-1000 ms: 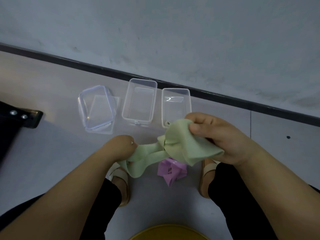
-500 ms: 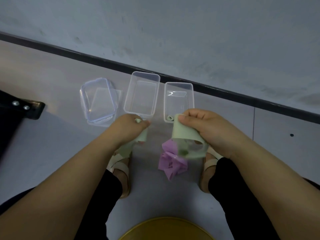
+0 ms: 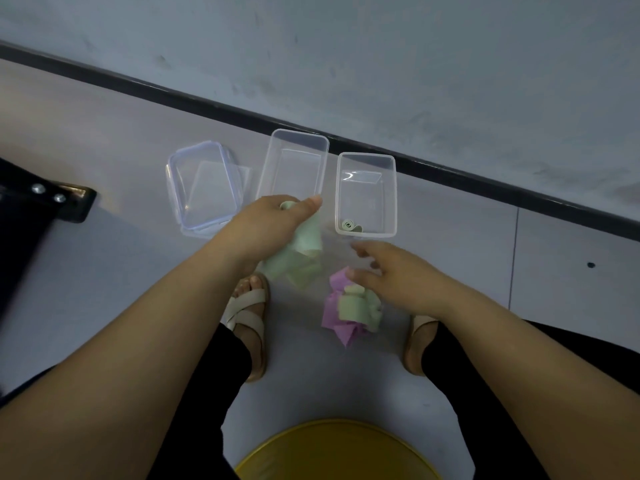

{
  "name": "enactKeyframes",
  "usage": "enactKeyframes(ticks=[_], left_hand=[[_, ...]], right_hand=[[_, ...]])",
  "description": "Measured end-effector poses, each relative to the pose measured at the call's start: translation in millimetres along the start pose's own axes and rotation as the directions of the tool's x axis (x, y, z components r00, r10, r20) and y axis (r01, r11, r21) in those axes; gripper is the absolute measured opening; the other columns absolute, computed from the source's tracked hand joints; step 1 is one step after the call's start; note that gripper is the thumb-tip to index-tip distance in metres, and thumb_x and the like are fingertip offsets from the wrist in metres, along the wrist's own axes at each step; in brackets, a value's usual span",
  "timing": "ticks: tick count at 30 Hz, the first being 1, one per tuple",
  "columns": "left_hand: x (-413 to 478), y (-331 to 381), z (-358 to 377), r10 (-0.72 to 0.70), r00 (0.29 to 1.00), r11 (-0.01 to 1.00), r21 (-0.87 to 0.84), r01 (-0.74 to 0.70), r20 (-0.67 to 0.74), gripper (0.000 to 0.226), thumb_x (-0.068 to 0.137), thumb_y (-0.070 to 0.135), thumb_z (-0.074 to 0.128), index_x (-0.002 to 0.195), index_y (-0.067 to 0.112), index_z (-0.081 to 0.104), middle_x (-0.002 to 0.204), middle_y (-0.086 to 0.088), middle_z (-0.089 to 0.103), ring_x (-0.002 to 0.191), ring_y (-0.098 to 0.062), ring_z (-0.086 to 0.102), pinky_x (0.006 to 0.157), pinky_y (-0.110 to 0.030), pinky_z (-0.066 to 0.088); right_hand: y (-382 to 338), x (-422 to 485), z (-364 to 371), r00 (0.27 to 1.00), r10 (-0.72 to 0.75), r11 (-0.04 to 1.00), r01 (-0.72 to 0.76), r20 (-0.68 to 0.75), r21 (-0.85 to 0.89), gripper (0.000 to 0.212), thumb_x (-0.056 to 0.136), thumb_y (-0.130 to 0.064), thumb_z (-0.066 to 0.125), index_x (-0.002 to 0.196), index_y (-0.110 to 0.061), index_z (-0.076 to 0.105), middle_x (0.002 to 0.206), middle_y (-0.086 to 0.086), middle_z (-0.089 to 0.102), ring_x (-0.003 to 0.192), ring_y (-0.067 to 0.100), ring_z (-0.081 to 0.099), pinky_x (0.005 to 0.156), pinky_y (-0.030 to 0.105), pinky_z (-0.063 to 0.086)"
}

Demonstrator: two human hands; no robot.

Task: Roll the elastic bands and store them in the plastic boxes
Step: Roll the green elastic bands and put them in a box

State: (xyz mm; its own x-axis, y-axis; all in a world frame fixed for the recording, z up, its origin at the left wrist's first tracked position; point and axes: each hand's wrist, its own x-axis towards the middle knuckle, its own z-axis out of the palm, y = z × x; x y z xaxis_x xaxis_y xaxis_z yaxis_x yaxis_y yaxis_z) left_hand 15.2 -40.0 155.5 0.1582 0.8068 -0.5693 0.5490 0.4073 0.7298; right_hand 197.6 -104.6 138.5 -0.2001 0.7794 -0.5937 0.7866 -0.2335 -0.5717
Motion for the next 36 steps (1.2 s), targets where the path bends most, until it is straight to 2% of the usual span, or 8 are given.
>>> enactKeyframes(ticks=[5,8,12,18,25,31,34,36], left_hand=[[-11.4,15.1,-2.1,0.127,0.962,0.992,-0.056,-0.117,0.242,0.044,0.074,0.063,0.058,0.085,0.022,0.069,0.081,-0.002,0.069,0.082,-0.023,0.064,0.081,-0.041,0.05],[-18.7,28.3,-9.1,0.225,0.919,0.974,-0.102,-0.203,0.324,0.037,0.074,0.06,0.06,0.079,0.024,0.07,0.074,0.002,0.067,0.075,-0.014,0.061,0.073,-0.032,0.048],[-23.6,37.9,-28.5,0.305,0.909,0.952,-0.073,-0.296,0.286,0.027,0.071,0.048,0.066,0.074,0.022,0.068,0.066,0.005,0.061,0.064,-0.008,0.055,0.061,-0.021,0.043],[-24.5,39.2,-46.4,0.285,0.936,0.955,0.023,-0.296,0.205,0.006,0.086,0.016,0.064,0.087,0.018,0.069,0.083,-0.005,0.071,0.079,-0.012,0.066,0.069,-0.019,0.046],[-22.1,70.9,-48.5,0.311,0.922,0.95,-0.118,-0.29,0.232,0.034,0.061,0.046,0.074,0.087,0.024,0.072,0.081,0.005,0.071,0.064,-0.004,0.058,0.06,-0.019,0.044],[-10.0,102.6,-36.0,0.4,0.916,0.776,-0.537,-0.331,0.013,0.035,0.057,0.009,0.08,0.087,0.017,0.063,0.062,0.006,0.057,0.055,-0.008,0.057,0.058,-0.02,0.044],[1.1,94.6,-19.7,0.377,0.896,0.762,-0.472,-0.444,-0.235,0.032,0.063,0.008,0.08,0.084,0.023,0.059,0.07,-0.002,0.054,0.064,-0.016,0.054,0.064,-0.027,0.045],[6.0,89.4,-11.5,0.422,0.869,0.814,-0.315,-0.488,-0.257,0.031,0.07,0.007,0.078,0.085,0.027,0.06,0.08,-0.007,0.054,0.074,-0.021,0.053,0.072,-0.037,0.05]], right_hand=[[-17.2,-0.3,-9.6,0.978,-0.147,0.899,0.193,-0.146,0.392,0.089,0.068,-0.059,0.062,0.145,-0.03,0.026,0.149,-0.013,0.033,0.135,0.004,0.031,0.109,0.027,0.029],[-27.4,-4.2,-21.2,0.973,-0.199,0.833,0.231,-0.117,0.502,0.067,0.066,-0.051,0.066,0.128,-0.027,0.051,0.127,-0.012,0.057,0.116,0.0,0.052,0.093,0.017,0.043],[-34.7,-12.3,-39.6,0.962,-0.152,0.826,0.25,-0.228,0.505,0.026,0.067,-0.04,0.071,0.08,-0.018,0.066,0.071,-0.005,0.064,0.063,0.007,0.058,0.057,0.016,0.045],[-36.1,-26.9,-67.6,0.944,-0.1,0.819,0.258,-0.314,0.512,0.023,0.078,-0.033,0.067,0.085,-0.011,0.068,0.069,0.0,0.066,0.06,0.01,0.059,0.056,0.02,0.046],[-37.7,-40.6,-106.7,0.87,-0.148,0.827,0.37,-0.471,0.424,0.015,0.083,-0.028,0.064,0.07,-0.022,0.067,0.056,-0.011,0.063,0.051,0.0,0.056,0.049,0.012,0.043],[-43.1,-22.7,-125.9,0.836,-0.176,0.879,0.371,-0.52,0.299,0.008,0.088,-0.023,0.061,0.087,-0.025,0.069,0.078,-0.008,0.068,0.063,0.0,0.058,0.057,0.01,0.044],[-34.8,-7.5,-115.1,0.885,-0.162,0.915,0.301,-0.436,0.269,0.026,0.088,-0.022,0.062,0.108,-0.037,0.057,0.105,-0.017,0.063,0.093,-0.005,0.059,0.079,0.014,0.049],[-33.7,-0.3,-107.4,0.908,-0.147,0.89,0.294,-0.392,0.347,0.031,0.087,-0.025,0.063,0.109,-0.042,0.051,0.115,-0.023,0.056,0.106,-0.005,0.053,0.085,0.017,0.047]])
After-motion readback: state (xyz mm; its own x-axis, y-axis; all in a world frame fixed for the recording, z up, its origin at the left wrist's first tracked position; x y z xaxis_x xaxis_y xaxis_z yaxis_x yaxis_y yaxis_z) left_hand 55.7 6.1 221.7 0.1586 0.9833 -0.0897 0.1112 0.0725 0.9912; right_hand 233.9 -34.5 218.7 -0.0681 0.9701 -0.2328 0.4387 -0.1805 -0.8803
